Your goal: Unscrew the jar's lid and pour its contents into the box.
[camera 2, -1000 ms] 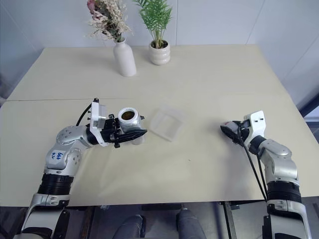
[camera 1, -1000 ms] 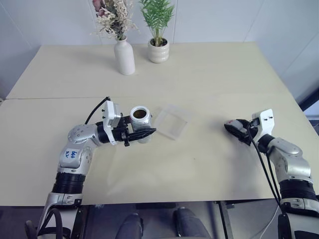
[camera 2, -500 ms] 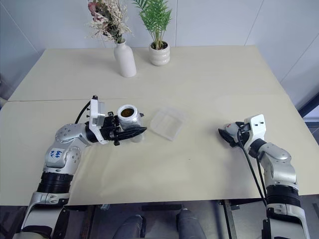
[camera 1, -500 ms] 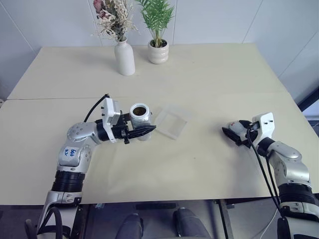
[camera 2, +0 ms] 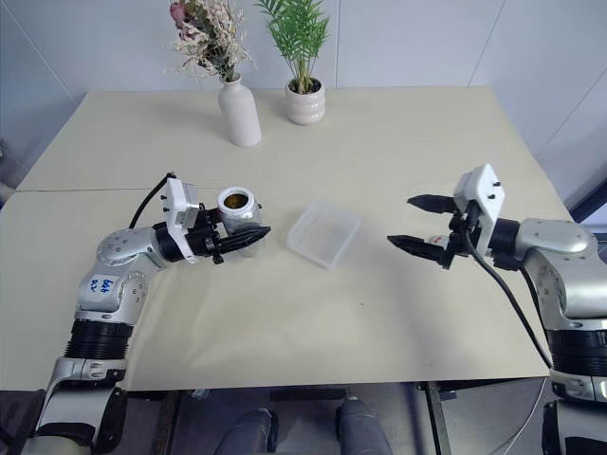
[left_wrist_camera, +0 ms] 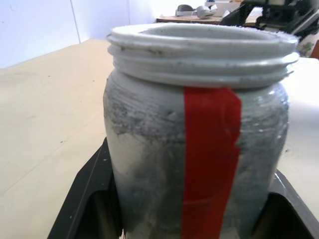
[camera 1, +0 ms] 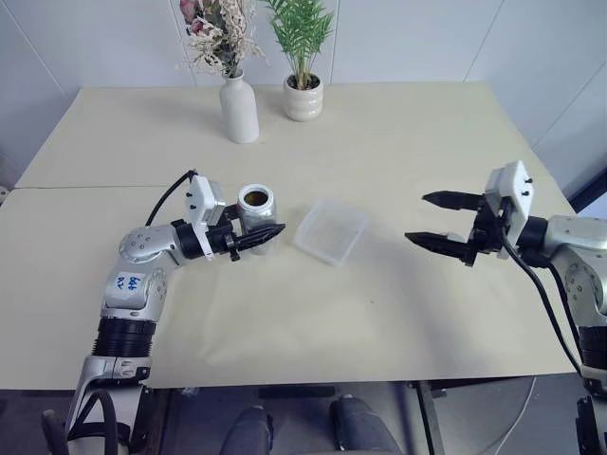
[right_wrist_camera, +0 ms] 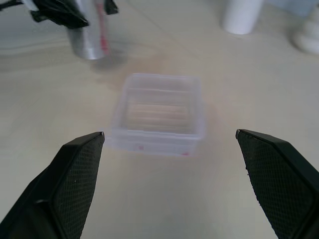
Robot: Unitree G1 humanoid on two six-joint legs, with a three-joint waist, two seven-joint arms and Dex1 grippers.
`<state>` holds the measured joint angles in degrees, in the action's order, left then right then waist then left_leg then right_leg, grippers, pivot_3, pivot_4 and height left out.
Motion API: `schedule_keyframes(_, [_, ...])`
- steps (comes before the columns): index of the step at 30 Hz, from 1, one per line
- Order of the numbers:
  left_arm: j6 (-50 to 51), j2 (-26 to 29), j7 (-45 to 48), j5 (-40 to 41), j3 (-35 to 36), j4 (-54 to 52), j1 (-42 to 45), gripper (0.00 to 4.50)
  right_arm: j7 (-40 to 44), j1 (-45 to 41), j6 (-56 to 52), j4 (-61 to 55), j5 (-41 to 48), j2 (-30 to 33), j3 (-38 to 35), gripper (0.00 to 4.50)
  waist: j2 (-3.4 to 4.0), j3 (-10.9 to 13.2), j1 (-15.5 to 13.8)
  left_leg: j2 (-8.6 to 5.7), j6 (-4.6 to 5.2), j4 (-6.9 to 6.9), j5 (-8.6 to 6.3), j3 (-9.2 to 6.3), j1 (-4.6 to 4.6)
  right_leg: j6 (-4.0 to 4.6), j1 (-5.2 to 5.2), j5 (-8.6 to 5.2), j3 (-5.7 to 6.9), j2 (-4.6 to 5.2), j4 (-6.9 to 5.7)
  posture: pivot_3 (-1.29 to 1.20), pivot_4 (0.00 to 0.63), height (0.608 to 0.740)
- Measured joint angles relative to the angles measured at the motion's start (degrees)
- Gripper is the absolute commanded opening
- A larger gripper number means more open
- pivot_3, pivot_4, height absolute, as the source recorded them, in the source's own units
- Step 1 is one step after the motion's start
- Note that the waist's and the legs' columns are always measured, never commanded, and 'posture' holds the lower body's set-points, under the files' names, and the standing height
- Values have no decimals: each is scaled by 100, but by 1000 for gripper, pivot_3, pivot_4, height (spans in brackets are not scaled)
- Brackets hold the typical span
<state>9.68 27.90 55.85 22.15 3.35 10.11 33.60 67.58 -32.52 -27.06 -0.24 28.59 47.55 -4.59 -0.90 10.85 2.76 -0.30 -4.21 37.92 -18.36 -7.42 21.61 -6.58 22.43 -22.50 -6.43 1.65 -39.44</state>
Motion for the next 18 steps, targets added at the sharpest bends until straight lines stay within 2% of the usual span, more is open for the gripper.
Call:
schedule_keyframes(4, [-345, -94, -190, -211, -1, 240, 236, 2346, 177, -307, -236, -135, 46, -17, 272, 4458, 0, 0, -63, 1, 0, -3, 0, -1, 7, 0, 8, 0, 0, 1, 6, 0, 150, 740])
schedule_keyframes(9, [-926, -153, -517, -624, -8, 740, 659, 2346, 193, -221, -151, -171, -51, -94, 443, 4458, -1, 1, -135, -2, 0, 4, 0, -2, 30, -1, 24, 0, 6, 5, 9, 0, 150, 740])
schedule_keyframes(14, [-1957, -40, -1050, -1513, -209, 1661, 1492, 2346, 36, 42, -150, -189, -44, -105, 386, 4458, -4, 2, -173, -8, 0, 16, 0, -9, 60, -5, 45, 4, 15, 10, 10, 0, 150, 740])
schedule_keyframes(18, [-2951, -147, -1417, -2346, -715, 2534, 2447, 2346, -167, 280, -171, -313, -2, -156, 202, 4458, -9, 5, -250, -7, -1, 17, 0, -10, 72, -5, 57, 4, 18, 6, 13, 0, 150, 740])
